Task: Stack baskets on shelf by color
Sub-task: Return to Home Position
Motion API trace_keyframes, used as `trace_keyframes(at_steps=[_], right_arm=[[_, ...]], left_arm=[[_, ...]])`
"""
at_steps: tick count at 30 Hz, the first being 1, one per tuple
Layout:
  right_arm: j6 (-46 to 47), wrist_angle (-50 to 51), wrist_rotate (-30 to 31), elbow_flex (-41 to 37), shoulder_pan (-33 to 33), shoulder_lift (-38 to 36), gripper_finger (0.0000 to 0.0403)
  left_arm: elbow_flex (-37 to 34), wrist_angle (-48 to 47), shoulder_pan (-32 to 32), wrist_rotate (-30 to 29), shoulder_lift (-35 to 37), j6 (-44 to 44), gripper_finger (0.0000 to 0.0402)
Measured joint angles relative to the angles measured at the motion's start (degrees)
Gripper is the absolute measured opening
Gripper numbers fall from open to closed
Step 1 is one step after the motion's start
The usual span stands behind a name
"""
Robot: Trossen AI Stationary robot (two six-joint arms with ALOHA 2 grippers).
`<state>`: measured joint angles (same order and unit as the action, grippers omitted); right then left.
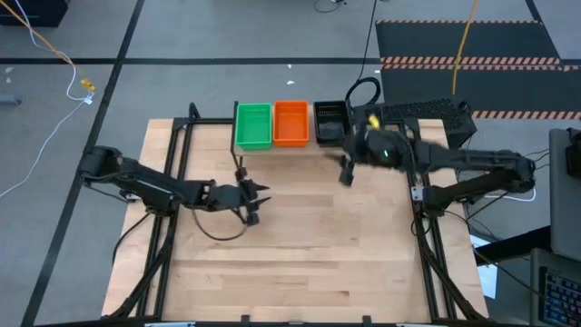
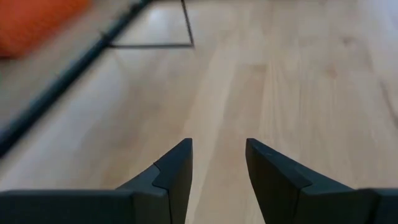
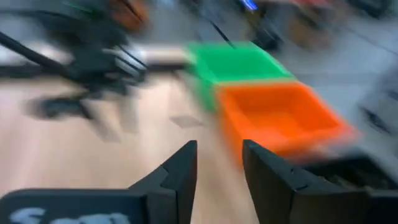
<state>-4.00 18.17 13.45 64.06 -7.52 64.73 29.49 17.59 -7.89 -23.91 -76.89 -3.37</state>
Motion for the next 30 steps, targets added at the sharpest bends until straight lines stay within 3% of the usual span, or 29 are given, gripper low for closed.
trace_keyframes(at_steps=[5, 7, 12, 18, 30], right_arm=[[5.01, -34.62, -12.77, -19.47, 6.04, -3.69, 0.0094], [6.33, -43.38, -13.97, -24.92, 8.25, -3.61, 0.0072], [6.46, -46.31, -13.55, -33.72, 10.58, -5.35, 0.0009], [6.24, -47.32, -15.10, -40.38, 10.17, -14.30, 0.0007], [12.09, -58.77, -21.65, -60.53, 4.74, -39.81, 0.0001]], left_arm=[[-7.27, 3.55, -2.54, -3.38, 15.40, 1.23, 0.0152], [-11.05, 7.97, -3.55, -3.58, 21.62, 2.74, 0.0152], [-21.71, 16.01, -4.31, -3.69, 36.19, 4.60, 0.0121], [-28.92, 15.26, -4.25, -2.48, 51.50, 7.36, 0.0015], [-28.18, -0.29, -4.25, -3.44, 67.93, 8.68, 0.0005]])
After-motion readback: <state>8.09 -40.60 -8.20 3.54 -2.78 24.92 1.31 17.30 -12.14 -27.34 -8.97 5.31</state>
